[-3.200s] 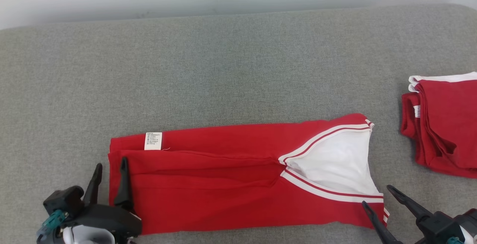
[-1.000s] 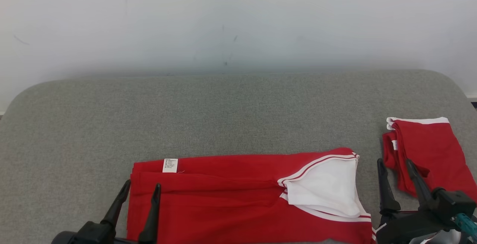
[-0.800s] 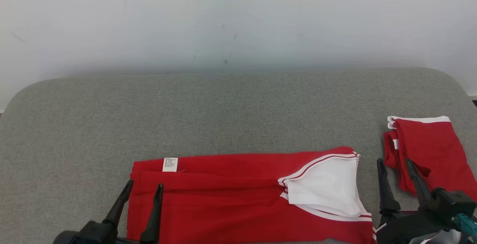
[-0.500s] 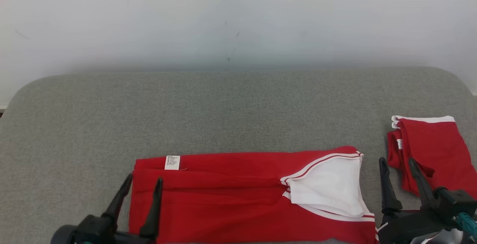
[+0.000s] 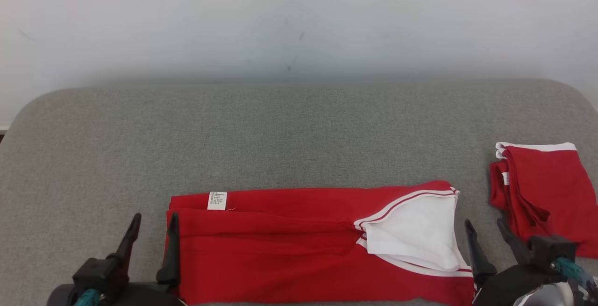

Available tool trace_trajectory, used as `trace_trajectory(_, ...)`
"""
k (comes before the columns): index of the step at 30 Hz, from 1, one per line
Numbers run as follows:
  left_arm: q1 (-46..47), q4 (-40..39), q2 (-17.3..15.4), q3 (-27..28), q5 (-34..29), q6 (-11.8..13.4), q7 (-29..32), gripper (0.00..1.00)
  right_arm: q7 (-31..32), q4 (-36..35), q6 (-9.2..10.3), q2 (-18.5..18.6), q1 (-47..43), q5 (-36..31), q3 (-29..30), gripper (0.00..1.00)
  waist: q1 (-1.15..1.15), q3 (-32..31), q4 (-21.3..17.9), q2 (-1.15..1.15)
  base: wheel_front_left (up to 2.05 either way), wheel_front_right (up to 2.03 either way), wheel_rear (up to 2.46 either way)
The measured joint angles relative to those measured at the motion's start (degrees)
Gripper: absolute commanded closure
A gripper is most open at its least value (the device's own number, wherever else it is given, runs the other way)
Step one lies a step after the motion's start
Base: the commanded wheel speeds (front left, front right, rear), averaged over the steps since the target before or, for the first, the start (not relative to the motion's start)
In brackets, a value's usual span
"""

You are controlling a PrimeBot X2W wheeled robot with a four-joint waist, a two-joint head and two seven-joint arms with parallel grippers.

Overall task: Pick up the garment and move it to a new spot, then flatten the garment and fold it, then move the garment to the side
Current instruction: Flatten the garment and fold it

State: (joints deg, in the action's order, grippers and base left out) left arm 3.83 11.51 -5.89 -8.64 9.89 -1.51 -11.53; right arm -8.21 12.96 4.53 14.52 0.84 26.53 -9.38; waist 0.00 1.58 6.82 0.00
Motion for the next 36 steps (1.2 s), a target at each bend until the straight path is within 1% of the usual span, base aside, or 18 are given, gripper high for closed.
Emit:
trace_trajectory(3,0.01,0.20,0.47,-1.04,-0.01,0.00,0.29,0.00,4.97,2.52,-0.75,1.70,1.05,0.71,-0.58,0.00,0.00,0.33,0.40,0.00,0.00,0.00,0.00)
trace_trajectory(5,0.12,0.19,0.77,-1.82,-0.01,-0.01,0.44,0.00,7.77,3.43,-0.77,2.43,1.68,0.70,-1.18,0.00,0.00,0.60,0.76,0.00,0.00,0.00,0.00)
trace_trajectory(12,1.20,0.32,1.49,-3.41,-0.01,-0.05,0.74,0.00,13.49,5.17,-0.67,3.52,5.11,0.76,-1.36,0.00,0.00,2.34,2.16,0.00,0.00,0.00,0.00)
trace_trajectory(16,1.55,0.80,1.58,-3.41,0.13,-0.04,0.74,0.00,16.24,6.68,-0.49,3.31,7.00,0.85,-1.81,0.00,0.00,3.30,2.75,0.00,0.00,0.00,0.00)
trace_trajectory(24,2.59,0.94,1.76,-3.69,0.82,-0.08,0.74,0.00,22.01,8.17,-0.42,2.61,8.01,1.74,-2.82,0.00,0.00,4.75,3.21,0.00,0.00,0.00,0.00)
trace_trajectory(28,2.68,1.29,1.79,-3.75,0.85,-0.10,0.73,0.00,24.47,8.51,0.03,2.41,8.08,2.14,-3.08,0.00,0.00,4.94,3.39,0.00,0.00,0.00,0.00)
trace_trajectory(36,2.76,1.57,1.85,-3.75,1.24,-0.40,0.64,0.00,27.48,8.46,0.29,2.37,9.50,2.22,-3.12,0.00,0.00,5.37,3.27,0.00,0.00,0.00,0.00)
